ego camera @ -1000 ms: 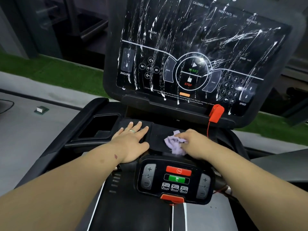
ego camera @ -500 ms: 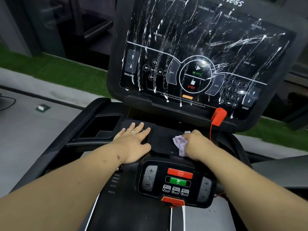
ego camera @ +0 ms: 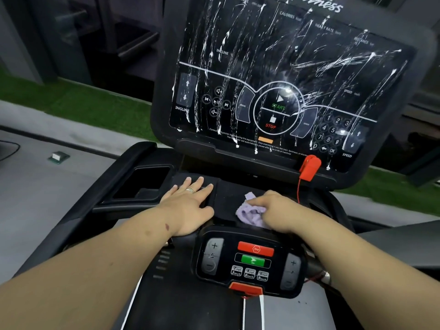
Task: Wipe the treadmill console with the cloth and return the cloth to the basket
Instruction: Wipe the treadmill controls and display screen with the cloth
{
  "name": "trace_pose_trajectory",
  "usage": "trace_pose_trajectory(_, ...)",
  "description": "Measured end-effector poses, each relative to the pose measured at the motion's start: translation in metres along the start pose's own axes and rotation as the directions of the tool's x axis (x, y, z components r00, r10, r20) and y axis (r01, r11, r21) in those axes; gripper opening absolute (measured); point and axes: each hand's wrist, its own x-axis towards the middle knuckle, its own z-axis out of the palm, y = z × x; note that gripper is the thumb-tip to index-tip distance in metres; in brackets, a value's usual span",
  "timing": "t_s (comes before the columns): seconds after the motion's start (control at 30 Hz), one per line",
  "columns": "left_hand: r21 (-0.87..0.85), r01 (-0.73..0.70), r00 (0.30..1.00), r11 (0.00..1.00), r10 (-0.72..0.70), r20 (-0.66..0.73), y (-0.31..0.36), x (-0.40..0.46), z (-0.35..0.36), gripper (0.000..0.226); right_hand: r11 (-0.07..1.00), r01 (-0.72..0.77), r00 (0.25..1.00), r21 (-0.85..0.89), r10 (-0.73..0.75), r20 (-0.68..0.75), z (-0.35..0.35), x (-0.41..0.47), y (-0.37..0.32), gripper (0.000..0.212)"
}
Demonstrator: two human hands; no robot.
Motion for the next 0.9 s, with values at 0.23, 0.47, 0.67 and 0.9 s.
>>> trace_pose_trajectory(0.23,-0.018,0.003,1.000,1.000,-0.003,-0.001,0.000,-0.002,0.000,0.070,0.995,-0.006,0.994,-0.102,-0.005,-0.106,0.008,0.004,-0.017,0.010)
trace_pose_trajectory(0.47,-0.020,0.003,1.000,1.000,-0.003,0.003,0.000,-0.002,0.000,0.070,0.935,0.013,0.998,0.353,-0.035,0.056,-0.016,-0.034,-0.003,0.007)
trace_pose_trajectory(0.67,-0.003,0.011,1.000,1.000,-0.011,0.006,0.001,-0.001,-0.001,0.069,0.993,0.112,0.957,0.022,-0.102,-0.273,0.001,-0.007,-0.041,0.025)
trace_pose_trajectory(0.9,-0.008,0.006,1.000,1.000,-0.006,0.006,0.000,0.000,0.000,0.069,0.984,-0.177,0.919,-0.029,0.155,-0.361,-0.003,-0.020,-0.014,0.012)
